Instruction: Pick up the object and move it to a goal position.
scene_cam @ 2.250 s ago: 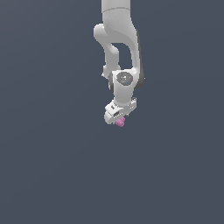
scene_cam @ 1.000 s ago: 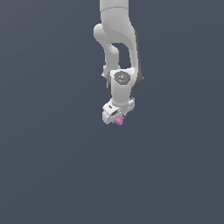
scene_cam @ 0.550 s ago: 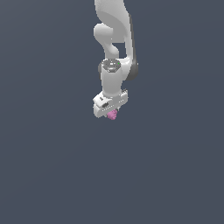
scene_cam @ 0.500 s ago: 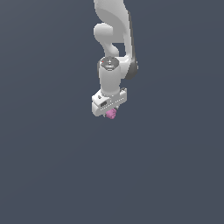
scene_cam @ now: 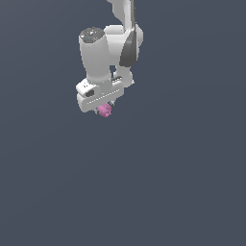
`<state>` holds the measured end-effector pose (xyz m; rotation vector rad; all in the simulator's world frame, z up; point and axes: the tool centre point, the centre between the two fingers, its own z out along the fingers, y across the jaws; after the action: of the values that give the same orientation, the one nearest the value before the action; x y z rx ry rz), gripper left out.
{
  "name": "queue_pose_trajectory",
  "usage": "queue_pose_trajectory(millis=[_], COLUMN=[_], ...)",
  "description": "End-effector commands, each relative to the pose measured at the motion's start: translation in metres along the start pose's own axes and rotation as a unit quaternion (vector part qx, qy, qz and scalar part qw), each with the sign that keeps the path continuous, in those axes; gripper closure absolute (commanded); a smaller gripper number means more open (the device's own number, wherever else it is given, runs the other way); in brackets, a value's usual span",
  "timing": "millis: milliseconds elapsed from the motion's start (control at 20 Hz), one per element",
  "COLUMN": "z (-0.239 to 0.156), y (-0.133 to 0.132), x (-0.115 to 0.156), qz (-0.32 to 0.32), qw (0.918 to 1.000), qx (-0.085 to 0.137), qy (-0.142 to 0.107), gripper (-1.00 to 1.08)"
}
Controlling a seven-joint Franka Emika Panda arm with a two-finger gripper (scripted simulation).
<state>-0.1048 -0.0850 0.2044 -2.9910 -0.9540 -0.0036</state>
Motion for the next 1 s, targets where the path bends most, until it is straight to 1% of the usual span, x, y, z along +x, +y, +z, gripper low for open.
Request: queue_pose_trajectory(millis=[0,250,500,750,950], z=[-0.024,-0.069,-0.103,-0.125,-0.133], y=[0.014,0.042,0.065,0.080,0.086], x=[-0.014,-0.037,-0.055,-0.066,-0.070], qz=[0.000,0.000,0.000,0.000,0.000], qw=[1.0000,1.0000,1.0000,1.0000,1.0000], qx=[0.001,0.001,0.000,0.000,0.000], qy=[0.000,0.000,-0.001,-0.001,-0.001], gripper=[1.08,1.08,1.08,1.08,1.08])
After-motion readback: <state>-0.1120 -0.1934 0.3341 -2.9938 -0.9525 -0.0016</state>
